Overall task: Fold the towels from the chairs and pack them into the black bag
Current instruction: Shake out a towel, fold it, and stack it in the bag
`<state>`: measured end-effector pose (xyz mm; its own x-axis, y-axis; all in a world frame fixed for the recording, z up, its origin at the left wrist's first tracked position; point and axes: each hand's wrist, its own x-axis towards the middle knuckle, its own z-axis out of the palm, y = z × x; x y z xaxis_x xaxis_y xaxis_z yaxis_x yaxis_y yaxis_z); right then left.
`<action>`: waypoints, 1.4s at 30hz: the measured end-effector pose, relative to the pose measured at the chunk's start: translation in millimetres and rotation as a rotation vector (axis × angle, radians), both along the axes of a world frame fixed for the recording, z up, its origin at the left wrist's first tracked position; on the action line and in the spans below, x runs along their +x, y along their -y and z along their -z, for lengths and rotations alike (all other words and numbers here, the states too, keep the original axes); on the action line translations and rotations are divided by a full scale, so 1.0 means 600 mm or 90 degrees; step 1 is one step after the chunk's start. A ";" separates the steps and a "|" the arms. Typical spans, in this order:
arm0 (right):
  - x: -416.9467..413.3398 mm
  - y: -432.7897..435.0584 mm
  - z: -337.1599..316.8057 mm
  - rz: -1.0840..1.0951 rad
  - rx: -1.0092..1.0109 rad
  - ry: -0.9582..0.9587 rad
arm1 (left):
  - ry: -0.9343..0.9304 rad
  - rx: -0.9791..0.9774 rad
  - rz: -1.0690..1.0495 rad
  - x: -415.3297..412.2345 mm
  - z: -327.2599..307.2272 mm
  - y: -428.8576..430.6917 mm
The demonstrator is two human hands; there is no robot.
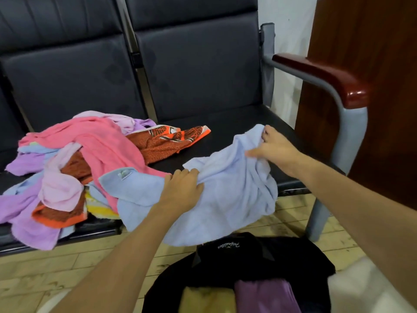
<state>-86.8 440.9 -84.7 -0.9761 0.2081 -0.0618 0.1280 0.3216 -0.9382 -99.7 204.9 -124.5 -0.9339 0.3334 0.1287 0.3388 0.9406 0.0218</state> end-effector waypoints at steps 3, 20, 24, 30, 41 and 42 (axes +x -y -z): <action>0.014 -0.002 0.010 -0.098 0.414 0.025 | 0.062 0.164 0.006 0.010 -0.012 0.002; 0.058 -0.012 0.033 -0.124 0.625 0.125 | 0.620 0.891 -0.149 0.043 -0.060 -0.016; 0.053 0.000 0.031 -0.113 0.634 0.108 | 0.684 0.910 -0.130 0.052 -0.055 -0.017; 0.044 -0.020 0.004 -0.088 0.233 0.093 | 0.614 0.962 -0.108 0.048 -0.057 -0.013; 0.072 -0.009 -0.043 -0.017 -0.413 0.034 | 0.613 1.139 -0.043 0.051 -0.099 0.006; 0.075 -0.005 -0.045 -0.040 -0.369 0.018 | 0.608 1.144 -0.052 0.052 -0.099 0.008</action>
